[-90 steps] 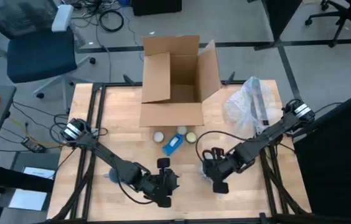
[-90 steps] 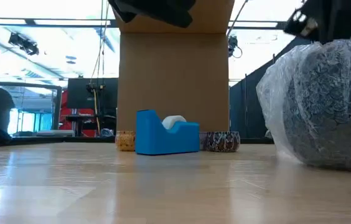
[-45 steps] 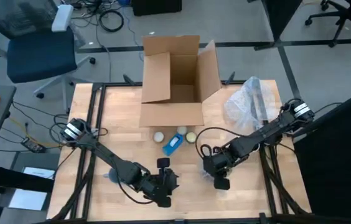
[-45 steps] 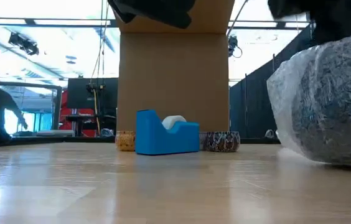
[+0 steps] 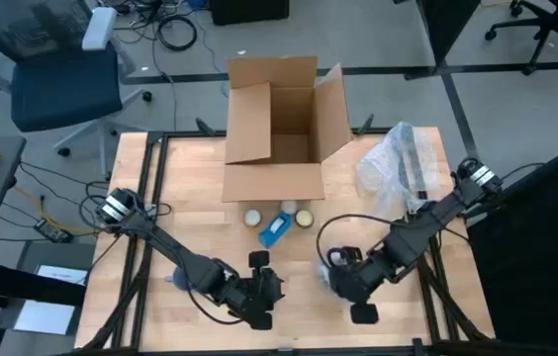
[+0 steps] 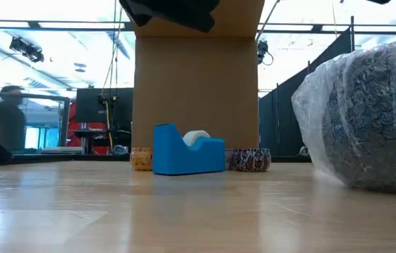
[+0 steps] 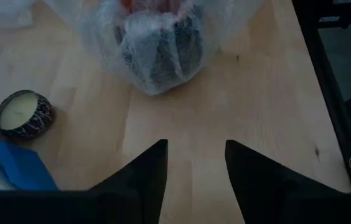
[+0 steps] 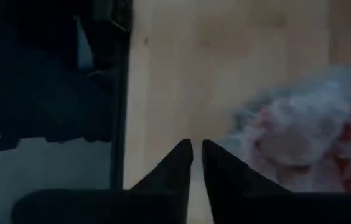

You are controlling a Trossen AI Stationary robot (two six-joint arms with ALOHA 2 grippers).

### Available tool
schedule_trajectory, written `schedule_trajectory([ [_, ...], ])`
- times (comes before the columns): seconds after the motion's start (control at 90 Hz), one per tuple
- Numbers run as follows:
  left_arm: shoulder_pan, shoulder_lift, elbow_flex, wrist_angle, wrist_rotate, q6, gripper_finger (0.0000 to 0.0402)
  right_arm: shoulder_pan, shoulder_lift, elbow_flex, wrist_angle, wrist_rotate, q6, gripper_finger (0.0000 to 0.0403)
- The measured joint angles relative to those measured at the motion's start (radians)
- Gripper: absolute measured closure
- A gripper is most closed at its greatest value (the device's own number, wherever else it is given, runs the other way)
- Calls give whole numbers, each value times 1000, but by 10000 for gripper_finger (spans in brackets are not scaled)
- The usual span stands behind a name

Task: Wrap mug
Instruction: Wrap the black mug with the bubble wrap

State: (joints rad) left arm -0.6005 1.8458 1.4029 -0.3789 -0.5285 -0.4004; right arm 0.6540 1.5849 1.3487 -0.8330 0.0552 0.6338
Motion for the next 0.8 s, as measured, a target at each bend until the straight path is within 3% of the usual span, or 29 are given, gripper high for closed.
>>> schedule_trajectory([
  [0.256,0,0,0,1,0,0,255,-29,128,-5,8,25,-35,240],
  [0.456,0,0,0,0,0,0,255,-79,250,-10,-52,26,-59,175],
  [0.6,-2,0,0,-2,1,1,255,-94,270,-9,-113,-17,-52,154],
  [0.8,-2,0,0,-1,1,1,255,-87,231,11,-146,-10,-40,154],
])
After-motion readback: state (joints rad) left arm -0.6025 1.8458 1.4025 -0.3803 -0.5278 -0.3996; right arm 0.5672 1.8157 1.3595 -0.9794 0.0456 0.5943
